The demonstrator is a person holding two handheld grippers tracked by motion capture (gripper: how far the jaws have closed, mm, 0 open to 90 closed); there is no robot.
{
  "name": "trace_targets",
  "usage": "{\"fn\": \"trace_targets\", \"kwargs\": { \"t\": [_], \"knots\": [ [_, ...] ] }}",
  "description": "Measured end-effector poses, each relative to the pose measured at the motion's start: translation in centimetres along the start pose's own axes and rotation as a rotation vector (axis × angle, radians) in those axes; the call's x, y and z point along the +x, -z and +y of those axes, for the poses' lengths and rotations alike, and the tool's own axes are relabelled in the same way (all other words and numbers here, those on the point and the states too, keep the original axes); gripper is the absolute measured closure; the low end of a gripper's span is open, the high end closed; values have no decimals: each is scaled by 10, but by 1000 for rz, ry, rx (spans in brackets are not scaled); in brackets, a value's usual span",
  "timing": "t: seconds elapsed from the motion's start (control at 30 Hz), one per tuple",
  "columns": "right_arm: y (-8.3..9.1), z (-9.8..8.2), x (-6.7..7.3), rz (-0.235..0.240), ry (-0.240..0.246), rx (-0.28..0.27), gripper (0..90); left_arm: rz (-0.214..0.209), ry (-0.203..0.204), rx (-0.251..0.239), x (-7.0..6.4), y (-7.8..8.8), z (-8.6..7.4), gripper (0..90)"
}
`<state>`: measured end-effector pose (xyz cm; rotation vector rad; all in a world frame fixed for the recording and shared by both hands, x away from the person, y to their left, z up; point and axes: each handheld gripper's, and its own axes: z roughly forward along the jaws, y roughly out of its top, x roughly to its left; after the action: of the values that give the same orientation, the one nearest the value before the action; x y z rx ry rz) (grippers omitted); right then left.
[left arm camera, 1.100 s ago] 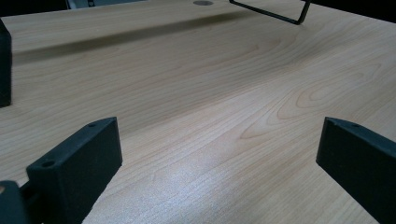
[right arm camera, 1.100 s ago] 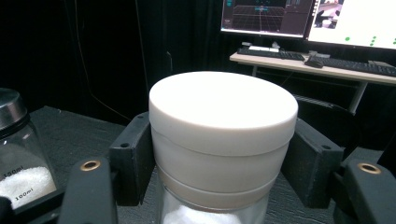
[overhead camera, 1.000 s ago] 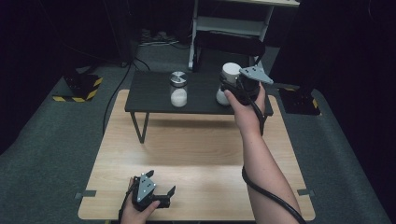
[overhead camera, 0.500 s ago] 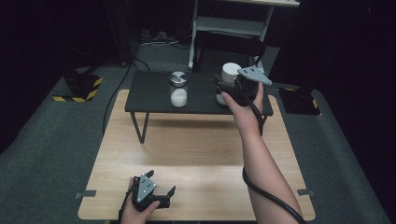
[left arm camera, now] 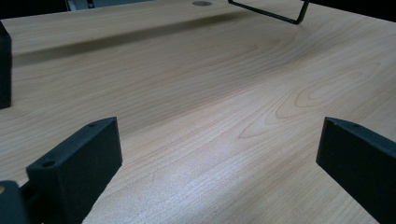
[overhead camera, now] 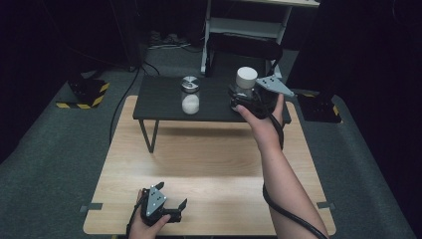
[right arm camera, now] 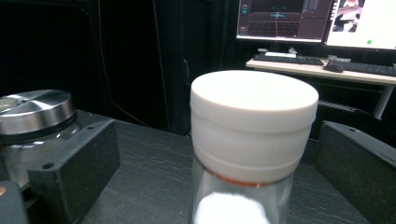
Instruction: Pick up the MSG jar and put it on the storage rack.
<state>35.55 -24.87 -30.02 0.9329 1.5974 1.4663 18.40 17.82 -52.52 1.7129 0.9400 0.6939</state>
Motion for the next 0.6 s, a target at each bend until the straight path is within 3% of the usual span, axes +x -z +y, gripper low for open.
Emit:
{"fn": "trace_targets", "kwargs": {
  "t": [0.6],
  "knots": [
    [40, -28, -4, 52, 25, -31, 0, 4, -19, 5, -4, 0, 1, 6]
  ]
}}
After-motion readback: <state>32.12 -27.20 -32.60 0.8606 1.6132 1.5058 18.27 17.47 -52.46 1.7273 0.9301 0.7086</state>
